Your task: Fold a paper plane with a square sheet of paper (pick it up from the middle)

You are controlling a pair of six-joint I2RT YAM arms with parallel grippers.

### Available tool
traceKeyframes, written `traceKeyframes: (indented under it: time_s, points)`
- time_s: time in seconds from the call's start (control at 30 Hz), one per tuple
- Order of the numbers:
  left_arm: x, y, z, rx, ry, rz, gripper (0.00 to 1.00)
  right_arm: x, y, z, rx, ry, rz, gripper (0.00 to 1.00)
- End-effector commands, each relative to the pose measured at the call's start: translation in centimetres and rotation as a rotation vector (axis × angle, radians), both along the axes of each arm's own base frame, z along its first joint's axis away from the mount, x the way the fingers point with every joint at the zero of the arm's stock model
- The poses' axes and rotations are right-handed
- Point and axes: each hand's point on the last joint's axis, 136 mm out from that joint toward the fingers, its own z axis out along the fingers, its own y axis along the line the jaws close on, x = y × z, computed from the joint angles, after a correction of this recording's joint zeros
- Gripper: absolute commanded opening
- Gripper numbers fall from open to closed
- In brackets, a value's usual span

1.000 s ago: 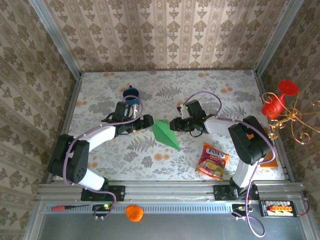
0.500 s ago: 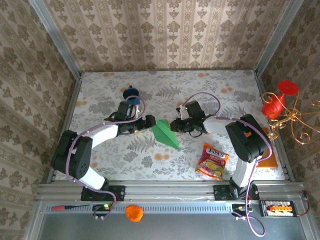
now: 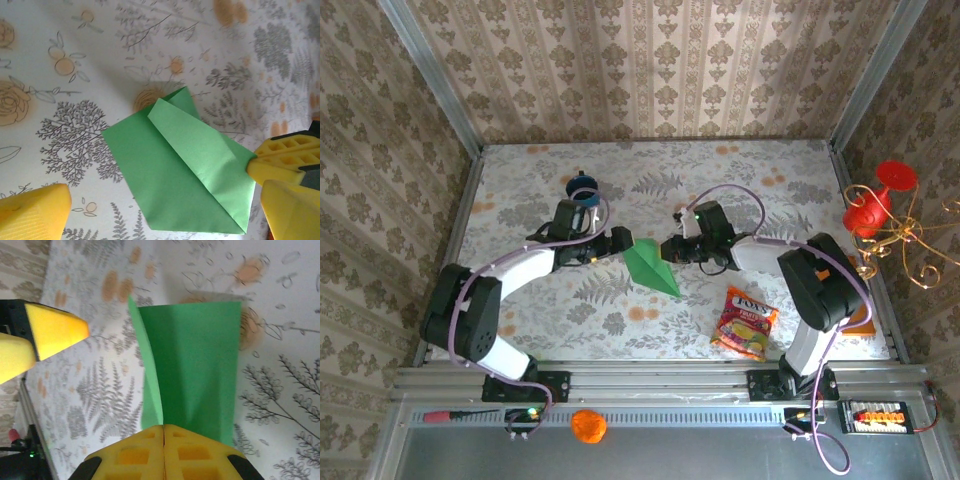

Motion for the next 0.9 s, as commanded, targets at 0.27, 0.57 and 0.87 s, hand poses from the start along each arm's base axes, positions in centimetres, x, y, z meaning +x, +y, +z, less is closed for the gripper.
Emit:
traceKeyframes:
  time_s: [0.27, 0.57, 0.87]
  points:
    - [0.6, -4.3, 9.6, -0.267, -0.210, -0.064, 0.96, 2.2, 1.3, 12.9, 0.323, -0.101, -0.105, 0.06]
    - [0.6, -7.0, 11.7, -0.407, -0.216, -0.081, 0.90, 3.3, 1.6, 16.7, 0.458, -0.062, -0.168, 0.05]
    - [-0.3, -7.5, 13.7, -0.521, -0.249, -0.110, 0.77, 4.4, 0.7, 16.9, 0.559, -0.015, -0.216, 0.06]
